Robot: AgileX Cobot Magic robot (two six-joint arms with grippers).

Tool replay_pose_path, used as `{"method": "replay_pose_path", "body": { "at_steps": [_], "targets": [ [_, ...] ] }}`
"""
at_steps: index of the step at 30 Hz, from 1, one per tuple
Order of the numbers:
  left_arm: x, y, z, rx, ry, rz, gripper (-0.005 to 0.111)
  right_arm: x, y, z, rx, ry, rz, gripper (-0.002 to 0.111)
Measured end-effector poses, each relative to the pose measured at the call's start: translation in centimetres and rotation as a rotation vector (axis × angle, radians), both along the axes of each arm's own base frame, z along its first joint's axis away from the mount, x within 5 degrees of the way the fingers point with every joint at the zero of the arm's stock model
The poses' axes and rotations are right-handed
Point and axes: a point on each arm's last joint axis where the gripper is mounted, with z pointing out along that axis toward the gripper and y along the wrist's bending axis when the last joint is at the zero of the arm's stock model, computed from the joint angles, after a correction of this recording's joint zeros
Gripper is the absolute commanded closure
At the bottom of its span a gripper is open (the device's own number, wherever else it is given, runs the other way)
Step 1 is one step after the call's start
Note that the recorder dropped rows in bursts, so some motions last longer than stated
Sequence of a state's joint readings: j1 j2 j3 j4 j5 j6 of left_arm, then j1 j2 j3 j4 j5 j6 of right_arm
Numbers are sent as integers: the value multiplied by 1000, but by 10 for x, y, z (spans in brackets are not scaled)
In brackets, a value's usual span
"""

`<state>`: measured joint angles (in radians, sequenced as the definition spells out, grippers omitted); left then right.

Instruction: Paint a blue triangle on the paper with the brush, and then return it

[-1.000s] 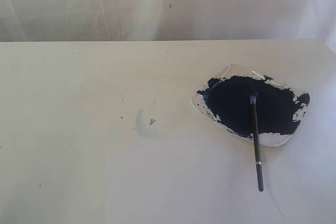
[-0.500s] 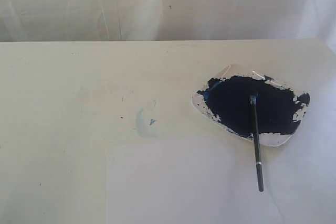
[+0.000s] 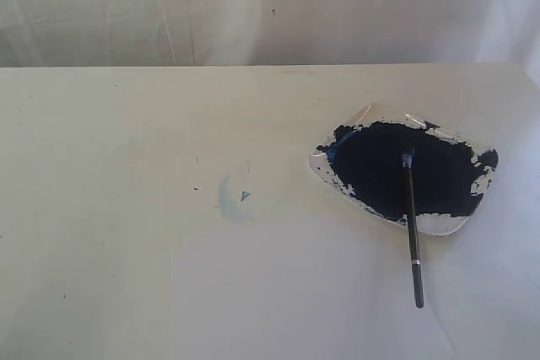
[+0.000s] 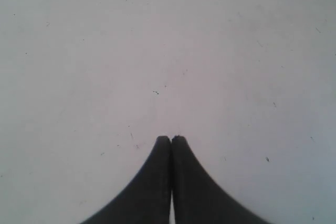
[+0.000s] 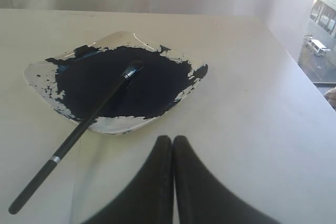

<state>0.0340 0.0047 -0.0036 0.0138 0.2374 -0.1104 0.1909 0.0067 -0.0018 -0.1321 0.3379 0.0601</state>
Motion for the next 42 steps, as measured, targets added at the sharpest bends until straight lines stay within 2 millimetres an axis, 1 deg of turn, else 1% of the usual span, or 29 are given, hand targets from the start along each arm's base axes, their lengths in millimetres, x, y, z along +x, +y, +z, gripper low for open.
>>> {"method": "replay_pose_path", "body": {
  "at_steps": [2,4,7,11,14,17,20,26,29,31,32,33,36,38,40,42],
  "targets": [
    [0,0,0,0,0,0,107,1,1,3,6,-32,4,108],
    [0,0,0,0,0,0,107,2,2,10,25,-111,15,108],
    [0,0,0,0,0,0,107,2,4,29,106,-306,38,108],
    [0,0,0,0,0,0,107,-5,6,56,282,-586,85,108],
    [0,0,0,0,0,0,107,-13,6,72,389,-761,132,108],
    [0,0,0,0,0,0,107,-21,5,82,457,-885,163,108],
    [0,0,0,0,0,0,107,-23,1,86,526,-932,157,108],
    [0,0,0,0,0,0,107,-23,-8,87,685,-945,93,108],
    [0,0,0,0,0,0,107,-23,-15,87,711,-967,19,108],
    [0,0,0,0,0,0,107,-21,-17,86,737,-925,-10,108],
    [0,0,0,0,0,0,107,-18,-16,86,748,-861,-12,108],
    [0,0,0,0,0,0,107,-17,-14,90,747,-806,0,108],
    [0,0,0,0,0,0,107,-13,-3,114,648,-577,47,108],
    [0,0,0,0,0,0,107,-7,2,131,575,-450,53,108],
    [0,0,0,0,0,0,107,3,8,148,482,-306,53,108],
    [0,0,0,0,0,0,107,23,14,163,381,-128,52,108]
  ]
}}
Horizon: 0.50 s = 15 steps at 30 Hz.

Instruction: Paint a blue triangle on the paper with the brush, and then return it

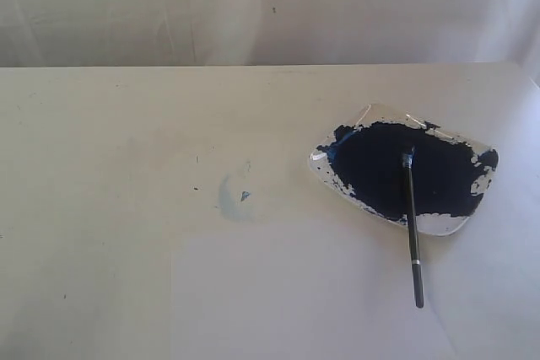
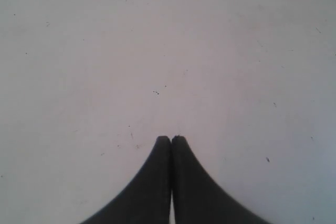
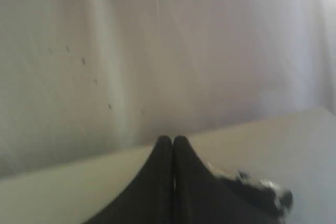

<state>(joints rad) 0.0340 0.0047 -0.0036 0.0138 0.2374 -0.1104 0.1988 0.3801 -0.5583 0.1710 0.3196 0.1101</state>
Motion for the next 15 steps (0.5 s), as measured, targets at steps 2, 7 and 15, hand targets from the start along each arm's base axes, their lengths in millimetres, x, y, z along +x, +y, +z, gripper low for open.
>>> {"method": "replay_pose_path", "body": {
  "at_steps": [2,7,15],
  "targets": [
    [0,0,0,0,0,0,107,20,7,11,-110,148,38,108],
    [0,0,0,0,0,0,107,82,35,4,-288,527,275,108],
    [0,0,0,0,0,0,107,130,101,-42,-504,735,586,108]
  ]
}}
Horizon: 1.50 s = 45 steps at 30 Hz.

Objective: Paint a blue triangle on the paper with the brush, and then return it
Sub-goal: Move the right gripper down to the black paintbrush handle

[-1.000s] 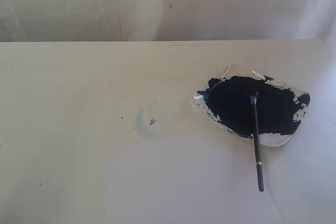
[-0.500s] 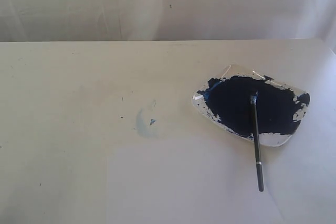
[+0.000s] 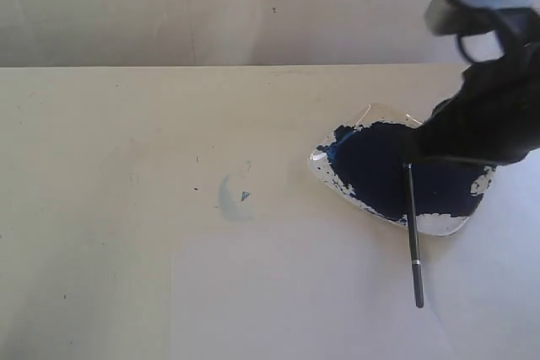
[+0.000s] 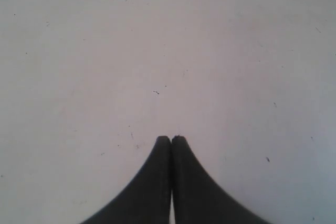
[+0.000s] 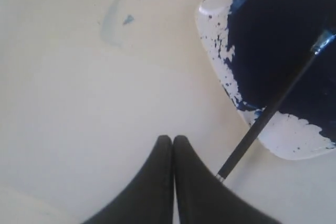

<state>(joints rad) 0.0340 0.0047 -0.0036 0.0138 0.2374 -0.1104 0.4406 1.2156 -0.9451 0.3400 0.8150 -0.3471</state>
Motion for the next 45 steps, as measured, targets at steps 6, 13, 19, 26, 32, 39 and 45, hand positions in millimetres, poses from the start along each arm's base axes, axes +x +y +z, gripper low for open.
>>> {"method": "replay_pose_path", "body": {
  "at_steps": [6,13,19,26,32,39,45],
  "targets": [
    [0,0,0,0,0,0,107,6,38,-36,-141,62,24,108],
    [0,0,0,0,0,0,107,20,75,-97,-196,191,5,108],
    [0,0,0,0,0,0,107,29,78,-128,-274,244,-73,108],
    [0,0,0,0,0,0,107,33,65,-133,-409,231,-152,108],
    [0,0,0,0,0,0,107,29,60,-142,-412,224,-179,108],
    [0,0,0,0,0,0,107,22,51,-154,-435,226,-196,108],
    [0,0,0,0,0,0,107,24,44,-153,-503,195,-230,108]
  ]
}}
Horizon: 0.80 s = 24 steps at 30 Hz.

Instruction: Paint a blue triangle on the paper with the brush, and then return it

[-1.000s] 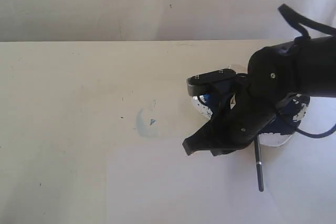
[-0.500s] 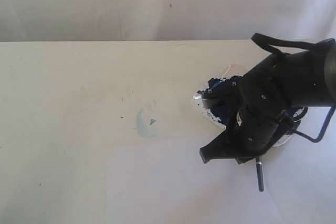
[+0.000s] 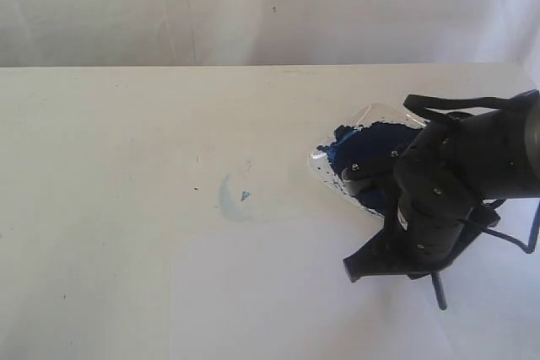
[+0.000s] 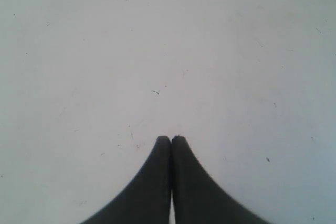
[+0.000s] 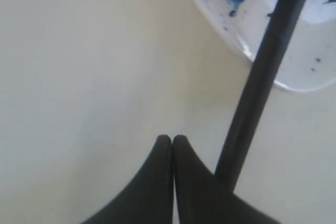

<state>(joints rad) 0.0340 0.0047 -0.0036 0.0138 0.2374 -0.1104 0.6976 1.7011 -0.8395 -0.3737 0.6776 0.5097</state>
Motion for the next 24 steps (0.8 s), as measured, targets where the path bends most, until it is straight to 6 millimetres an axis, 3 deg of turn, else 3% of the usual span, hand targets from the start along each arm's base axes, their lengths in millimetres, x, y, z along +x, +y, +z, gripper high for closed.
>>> {"method": "replay_pose_path", "body": {
  "at_steps": [13,24],
  "targets": [
    [0,0,0,0,0,0,107,2,-18,4,-187,-32,-53,108],
    [0,0,0,0,0,0,107,17,-47,5,-223,-20,-154,108]
  ]
}}
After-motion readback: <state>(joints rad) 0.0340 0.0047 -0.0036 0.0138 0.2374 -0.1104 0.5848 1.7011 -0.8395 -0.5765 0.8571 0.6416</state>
